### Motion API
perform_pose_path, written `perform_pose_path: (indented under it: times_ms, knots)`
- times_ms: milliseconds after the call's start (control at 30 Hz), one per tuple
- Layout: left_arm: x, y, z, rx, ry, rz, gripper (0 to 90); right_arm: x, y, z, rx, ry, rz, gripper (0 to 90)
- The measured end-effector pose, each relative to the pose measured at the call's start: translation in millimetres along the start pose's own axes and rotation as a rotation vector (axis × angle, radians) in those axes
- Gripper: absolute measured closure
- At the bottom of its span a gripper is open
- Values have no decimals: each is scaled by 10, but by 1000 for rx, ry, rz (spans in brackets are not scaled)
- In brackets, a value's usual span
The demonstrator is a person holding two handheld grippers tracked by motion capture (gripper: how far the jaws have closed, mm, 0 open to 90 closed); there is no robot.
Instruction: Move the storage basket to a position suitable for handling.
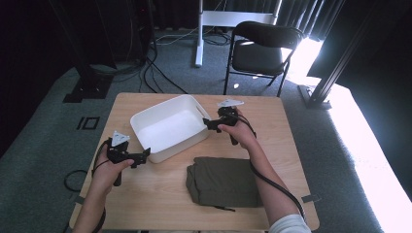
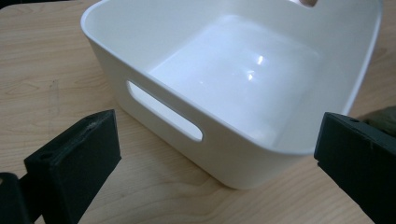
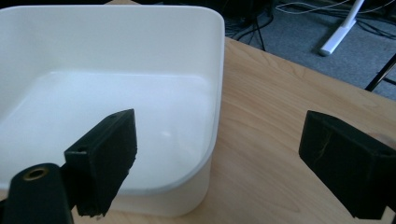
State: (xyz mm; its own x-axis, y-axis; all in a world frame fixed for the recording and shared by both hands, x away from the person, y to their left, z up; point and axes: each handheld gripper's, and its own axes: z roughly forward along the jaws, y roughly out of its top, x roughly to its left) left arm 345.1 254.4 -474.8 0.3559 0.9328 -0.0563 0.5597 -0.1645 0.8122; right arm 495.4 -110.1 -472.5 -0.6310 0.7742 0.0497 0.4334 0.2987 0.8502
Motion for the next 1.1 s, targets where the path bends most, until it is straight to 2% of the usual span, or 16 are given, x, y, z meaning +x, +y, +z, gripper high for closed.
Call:
perform_pose_path:
  times_ms: [233,267,533,633,700,767,833,867,900,933,967,1033,1100]
  knots:
    - [-2,29,95,-20,28,-31,15,9,37,171,15,-22,0,118]
    - [0,33,108,-26,29,-37,15,15,35,187,18,-29,-10,154]
    - [-20,29,195,-25,41,-53,15,50,-4,304,24,-56,-27,212]
    - [-31,24,214,-25,55,-49,16,51,-26,320,30,-74,-40,299]
    - [-42,17,231,-19,69,-46,72,48,-32,320,38,-73,-64,390]
    - [-53,9,248,-8,74,-35,80,45,-38,319,39,-69,-79,432]
    - [-64,2,262,-13,83,-47,160,41,-41,318,38,-82,-102,459]
    - [-64,2,262,-13,83,-47,168,41,-41,318,38,-82,-102,459]
    - [-73,-5,266,-2,86,-21,168,38,-42,316,37,-82,-102,494]
    - [-73,-6,258,-14,72,-37,261,36,-45,313,58,-75,-86,517]
    - [-75,-3,253,-12,70,-46,395,40,-51,311,53,-85,-83,526]
    - [-94,1,250,-9,84,-47,401,44,-54,303,40,-97,-87,592]
    - [-104,1,253,-12,97,-53,419,54,-60,297,33,-83,-68,660]
